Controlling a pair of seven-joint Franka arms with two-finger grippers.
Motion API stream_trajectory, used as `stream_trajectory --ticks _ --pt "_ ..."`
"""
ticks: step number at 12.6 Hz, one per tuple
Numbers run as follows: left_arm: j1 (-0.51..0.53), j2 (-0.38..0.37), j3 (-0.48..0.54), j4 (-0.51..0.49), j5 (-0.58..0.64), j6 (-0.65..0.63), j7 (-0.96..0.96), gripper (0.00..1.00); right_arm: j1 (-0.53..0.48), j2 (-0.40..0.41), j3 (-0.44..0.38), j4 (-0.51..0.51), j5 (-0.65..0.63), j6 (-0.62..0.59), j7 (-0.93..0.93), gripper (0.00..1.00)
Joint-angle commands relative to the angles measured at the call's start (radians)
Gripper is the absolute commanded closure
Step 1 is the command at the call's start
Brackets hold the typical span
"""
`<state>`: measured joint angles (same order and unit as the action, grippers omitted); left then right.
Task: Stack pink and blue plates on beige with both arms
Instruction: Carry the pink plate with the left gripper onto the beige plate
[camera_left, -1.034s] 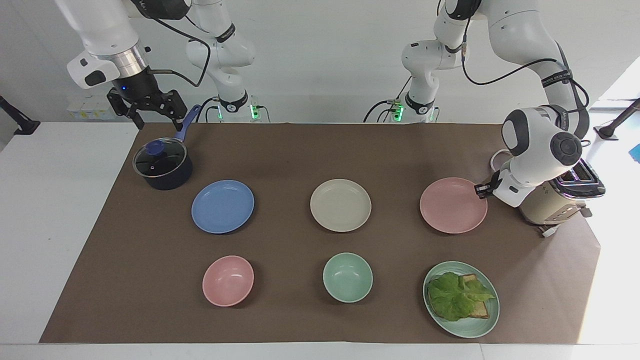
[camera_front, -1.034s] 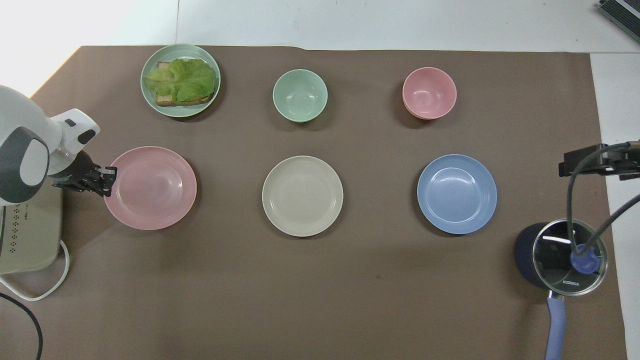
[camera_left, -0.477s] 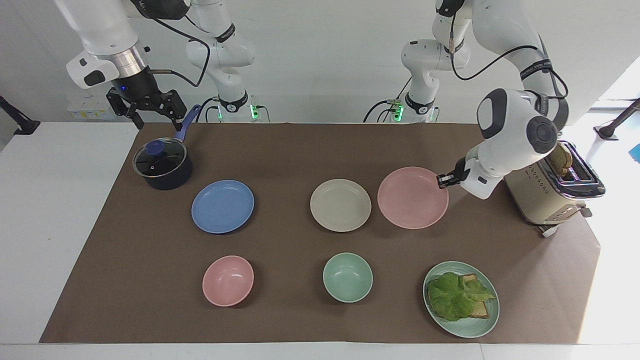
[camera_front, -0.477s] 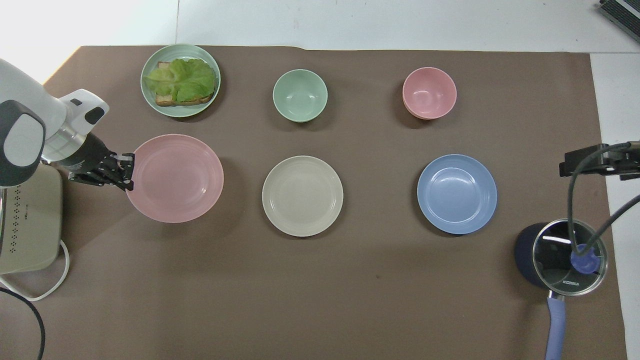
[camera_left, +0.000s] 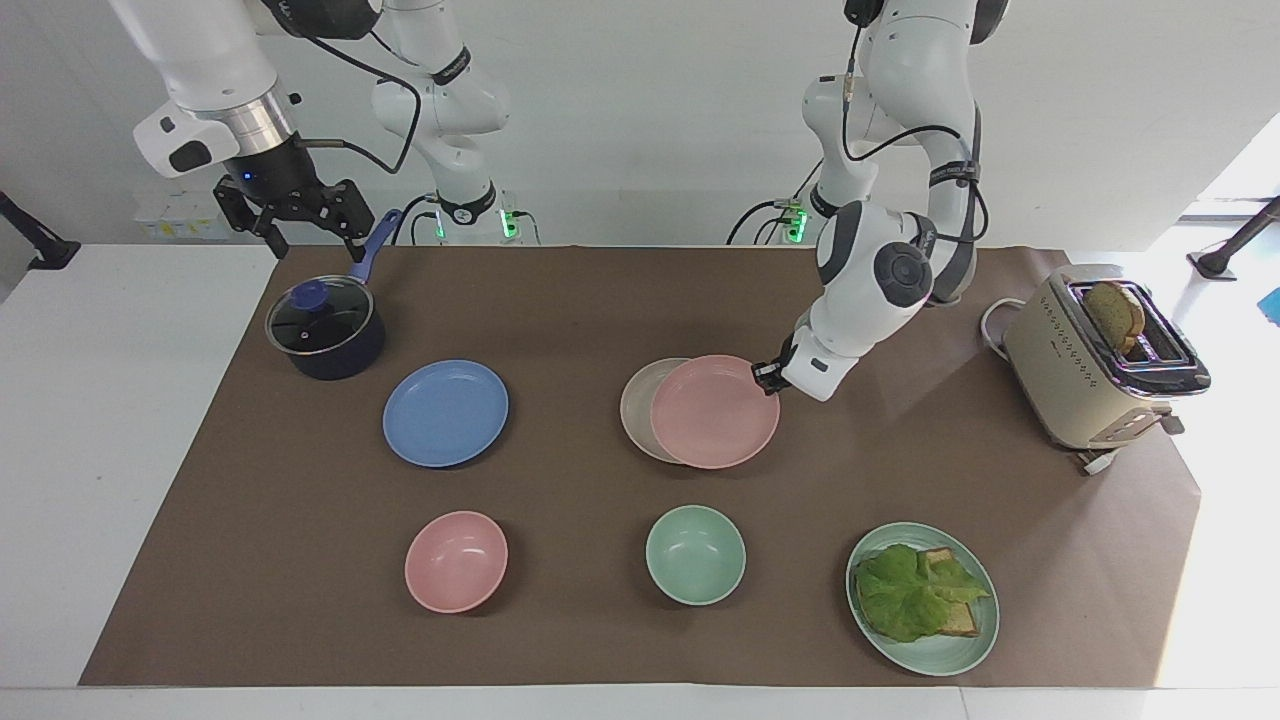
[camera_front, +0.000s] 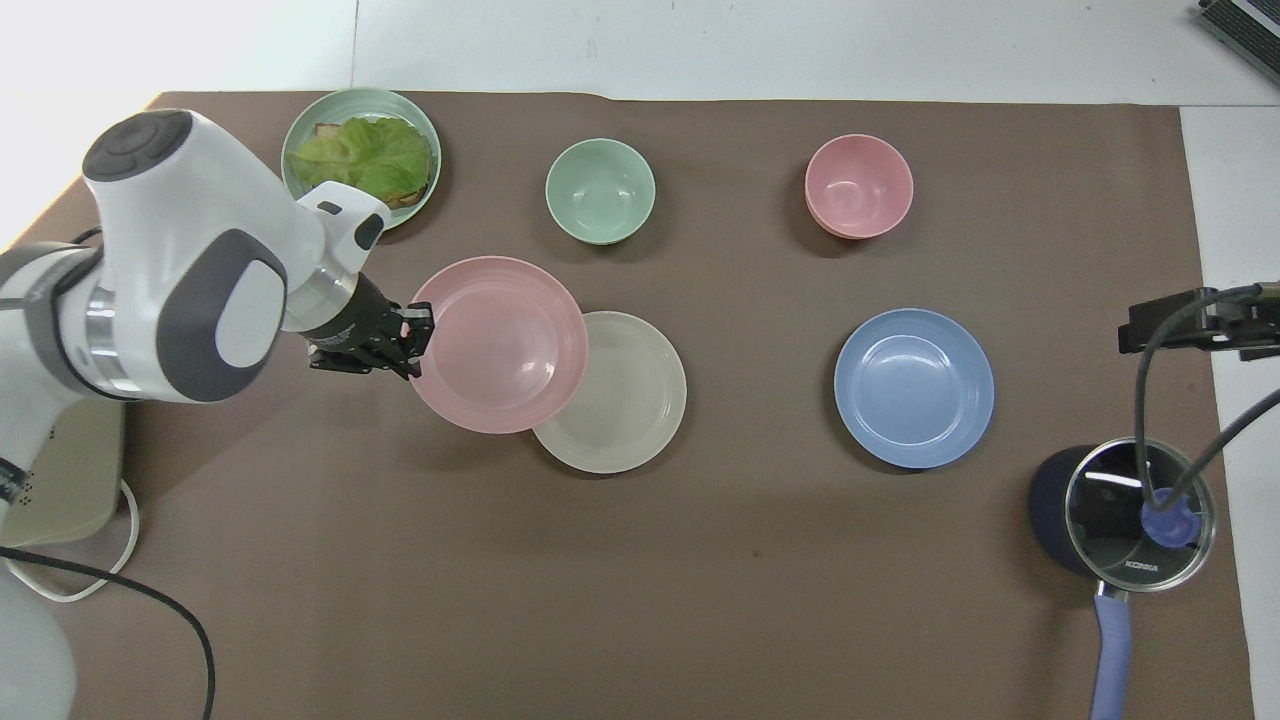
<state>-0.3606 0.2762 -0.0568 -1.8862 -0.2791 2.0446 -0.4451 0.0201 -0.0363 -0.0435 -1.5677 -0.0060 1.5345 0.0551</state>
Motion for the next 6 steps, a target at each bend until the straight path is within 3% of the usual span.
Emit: stream_trajectory --ticks 1,2,3,4,6 --pt "-0.043 -0.017 0.017 -0.043 -0.020 0.037 0.009 1.00 -0.005 -0.007 0.001 -0.002 -0.002 -0.001 0.008 0.00" --pt "-0.064 -0.017 0.017 -0.044 -0.020 0.051 0.009 1.00 -0.003 -0.007 0.001 -0.002 -0.002 -0.001 0.008 0.00" --pt "-0.070 -0.014 0.017 -0.044 -0.020 0.069 0.005 0.37 -0.003 -0.007 0.002 -0.002 -0.002 -0.001 0.008 0.00" --pt "-0.070 -0.014 0.017 -0.044 -0.020 0.075 0.009 0.00 -0.003 -0.007 0.002 -0.002 -0.002 -0.001 0.008 0.00" --pt "-0.066 -0.012 0.018 -0.031 -0.019 0.072 0.017 0.00 -0.003 -0.007 0.001 -0.002 -0.002 -0.001 0.008 0.00"
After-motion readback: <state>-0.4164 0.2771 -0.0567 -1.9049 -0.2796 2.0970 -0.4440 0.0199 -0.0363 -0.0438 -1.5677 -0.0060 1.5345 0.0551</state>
